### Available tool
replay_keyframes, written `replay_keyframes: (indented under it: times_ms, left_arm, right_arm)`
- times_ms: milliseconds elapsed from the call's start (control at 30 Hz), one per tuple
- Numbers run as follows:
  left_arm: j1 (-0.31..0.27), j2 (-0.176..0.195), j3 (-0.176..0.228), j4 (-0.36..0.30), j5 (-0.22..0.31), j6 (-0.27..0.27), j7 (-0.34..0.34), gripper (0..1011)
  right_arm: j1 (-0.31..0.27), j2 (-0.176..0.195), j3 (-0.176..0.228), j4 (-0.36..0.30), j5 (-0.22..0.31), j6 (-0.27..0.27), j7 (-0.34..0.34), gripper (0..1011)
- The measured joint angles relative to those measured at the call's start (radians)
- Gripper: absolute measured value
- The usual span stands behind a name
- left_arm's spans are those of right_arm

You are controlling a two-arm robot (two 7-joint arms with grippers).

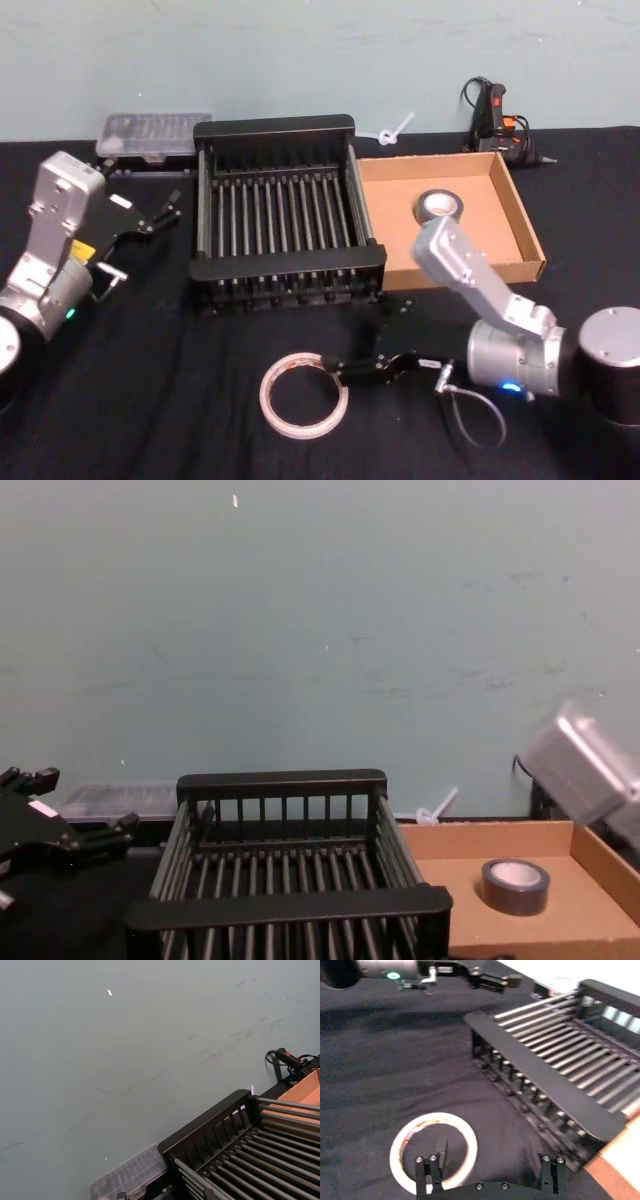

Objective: Pick up the white tape and place it into the black box , Pick up the silver tape and place it into the brown box.

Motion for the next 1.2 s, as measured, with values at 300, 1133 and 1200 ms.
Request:
replay_keyframes:
  times_ms: [300, 1133, 1200]
  left_arm:
    - [0.000, 0.000, 0.000, 0.000, 0.000, 0.000, 0.000, 1001]
    - [0.000, 0.000, 0.000, 0.000, 0.000, 0.000, 0.000, 1001]
    - [0.000, 0.000, 0.000, 0.000, 0.000, 0.000, 0.000, 1001]
  right_arm:
    - [0.047, -0.019, -0.068, 0.042, -0.007, -0.006, 0.026, 1002]
    - [0.087, -0.027, -0.149, 0.096, 0.001, 0.031, 0.016, 1002]
    - [0.087, -0.027, -0.151, 0.096, -0.001, 0.031, 0.011, 1002]
